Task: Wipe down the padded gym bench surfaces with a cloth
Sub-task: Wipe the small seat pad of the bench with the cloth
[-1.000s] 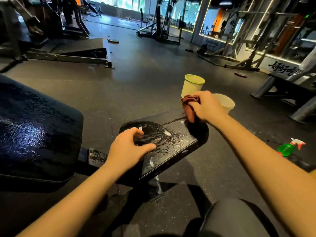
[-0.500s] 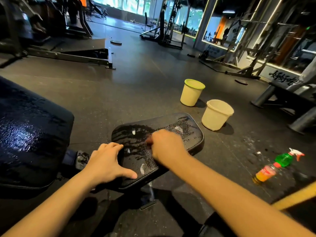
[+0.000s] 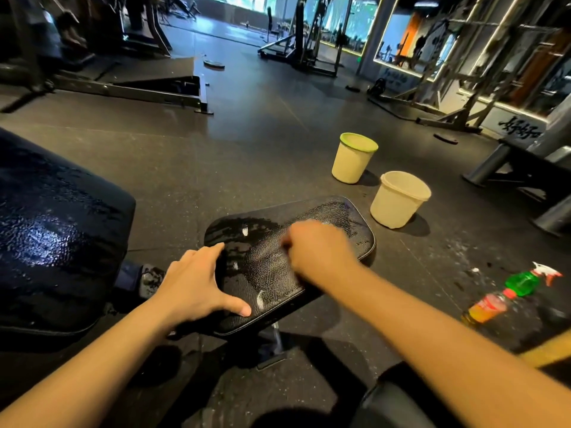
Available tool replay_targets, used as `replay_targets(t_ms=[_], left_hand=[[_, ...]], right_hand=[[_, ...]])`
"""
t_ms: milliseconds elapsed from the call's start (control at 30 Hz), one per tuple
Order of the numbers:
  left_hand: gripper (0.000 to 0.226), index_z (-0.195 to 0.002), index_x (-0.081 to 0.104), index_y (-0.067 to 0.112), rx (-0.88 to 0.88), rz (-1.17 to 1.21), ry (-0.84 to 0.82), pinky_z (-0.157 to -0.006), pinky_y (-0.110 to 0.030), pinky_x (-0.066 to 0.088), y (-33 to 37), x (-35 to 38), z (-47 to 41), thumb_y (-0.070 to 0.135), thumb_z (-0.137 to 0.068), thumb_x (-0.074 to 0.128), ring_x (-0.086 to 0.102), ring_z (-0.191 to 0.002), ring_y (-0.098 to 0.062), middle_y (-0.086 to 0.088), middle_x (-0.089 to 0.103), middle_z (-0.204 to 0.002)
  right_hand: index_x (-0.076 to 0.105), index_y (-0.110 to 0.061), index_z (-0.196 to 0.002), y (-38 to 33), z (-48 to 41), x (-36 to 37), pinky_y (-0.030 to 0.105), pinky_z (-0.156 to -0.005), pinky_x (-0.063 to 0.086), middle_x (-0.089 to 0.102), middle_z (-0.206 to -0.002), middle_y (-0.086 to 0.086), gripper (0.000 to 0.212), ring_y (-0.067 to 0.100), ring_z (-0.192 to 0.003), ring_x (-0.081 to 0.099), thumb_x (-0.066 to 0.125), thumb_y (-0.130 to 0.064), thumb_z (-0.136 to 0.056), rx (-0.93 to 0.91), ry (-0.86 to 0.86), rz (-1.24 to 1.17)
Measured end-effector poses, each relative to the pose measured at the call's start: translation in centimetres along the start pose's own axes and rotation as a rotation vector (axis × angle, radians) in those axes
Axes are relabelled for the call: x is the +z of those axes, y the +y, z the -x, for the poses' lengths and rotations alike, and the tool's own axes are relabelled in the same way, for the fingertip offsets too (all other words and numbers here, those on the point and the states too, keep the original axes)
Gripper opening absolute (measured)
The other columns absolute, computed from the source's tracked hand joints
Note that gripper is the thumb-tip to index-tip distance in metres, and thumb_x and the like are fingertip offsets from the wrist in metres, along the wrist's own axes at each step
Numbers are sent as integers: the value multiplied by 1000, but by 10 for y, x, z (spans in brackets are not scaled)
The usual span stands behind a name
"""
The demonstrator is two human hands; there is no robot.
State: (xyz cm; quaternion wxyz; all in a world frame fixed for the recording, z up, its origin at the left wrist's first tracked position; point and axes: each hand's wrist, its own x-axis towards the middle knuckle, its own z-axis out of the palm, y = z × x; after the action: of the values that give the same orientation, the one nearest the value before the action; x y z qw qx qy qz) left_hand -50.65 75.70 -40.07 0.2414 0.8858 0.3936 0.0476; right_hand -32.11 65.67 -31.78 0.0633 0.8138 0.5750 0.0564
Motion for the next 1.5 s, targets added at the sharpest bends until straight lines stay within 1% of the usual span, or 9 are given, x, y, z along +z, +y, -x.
replay_targets(t_ms=[167, 400, 600, 833, 933, 1033, 1167, 1333, 1500], left_hand=[[176, -161, 27, 19, 6, 18, -1, -115, -46, 32, -1, 5, 1, 111, -10, 39, 36, -143, -24, 3, 42, -154], [169, -161, 27, 22, 18, 66, 6, -118, -47, 32, -5, 7, 8, 111, -18, 41, 35, -145, -22, 5, 40, -158], [169, -160, 29, 22, 22, 75, 25, -118, -45, 30, -5, 10, 10, 112, -18, 37, 33, -147, -21, 4, 41, -158], [160, -160, 29, 25, 17, 88, 38, -118, -45, 29, -7, 8, 13, 109, -26, 47, 33, -147, -23, 0, 41, -159], [167, -159, 32, 24, 14, 104, 46, -120, -45, 28, -5, 9, 16, 112, -18, 39, 33, -148, -23, -2, 43, -158], [169, -159, 32, 24, 4, 119, 49, -119, -43, 29, -3, 9, 17, 112, -15, 37, 34, -147, -24, -4, 44, -157], [168, -159, 33, 22, 11, 110, 59, -118, -42, 30, -6, 11, 12, 111, -16, 42, 36, -147, -23, -1, 45, -157], [168, -159, 34, 22, 7, 119, 59, -118, -42, 30, -4, 9, 12, 109, -16, 44, 37, -146, -24, -2, 45, -157], [162, -159, 34, 23, 15, 125, 54, -118, -44, 31, -4, 8, 14, 106, -22, 53, 36, -146, -24, -3, 45, -157]], right_hand=[[70, -9, -106, 62, -36, -13, 40, -74, 54, 70, -102, 16, 19, 38, -95, 68, 58, -17, -93, 326, 217, 30], [72, -25, -109, -29, 7, 0, 38, -83, 53, 71, -108, 4, 19, 27, -101, 67, 57, -28, -97, -118, -47, -54], [70, -12, -103, 68, -33, -18, 38, -70, 52, 72, -100, 14, 18, 38, -92, 69, 61, -25, -94, 370, 207, 93], [71, -30, -114, -38, 20, 6, 35, -78, 52, 71, -108, 4, 23, 28, -99, 67, 61, -29, -94, -122, -82, -64], [71, -25, -94, 38, -12, -12, 37, -77, 56, 73, -102, 5, 13, 30, -93, 68, 60, -30, -90, 137, 21, 9], [54, -13, -109, 84, -35, -13, 41, -65, 52, 70, -96, 15, 25, 42, -88, 66, 60, -33, -94, 336, 261, 4], [54, -16, -113, 44, -33, 10, 40, -68, 41, 65, -108, 13, 16, 42, -96, 65, 55, -18, -96, 185, 271, -19], [64, -20, -121, -5, -3, 18, 42, -83, 55, 59, -120, 7, 33, 28, -102, 64, 46, -41, -103, -2, 196, -70], [65, -24, -120, -6, 44, 7, 38, -80, 49, 55, -123, 5, 28, 31, -105, 63, 60, -22, -93, -219, 44, -36]])
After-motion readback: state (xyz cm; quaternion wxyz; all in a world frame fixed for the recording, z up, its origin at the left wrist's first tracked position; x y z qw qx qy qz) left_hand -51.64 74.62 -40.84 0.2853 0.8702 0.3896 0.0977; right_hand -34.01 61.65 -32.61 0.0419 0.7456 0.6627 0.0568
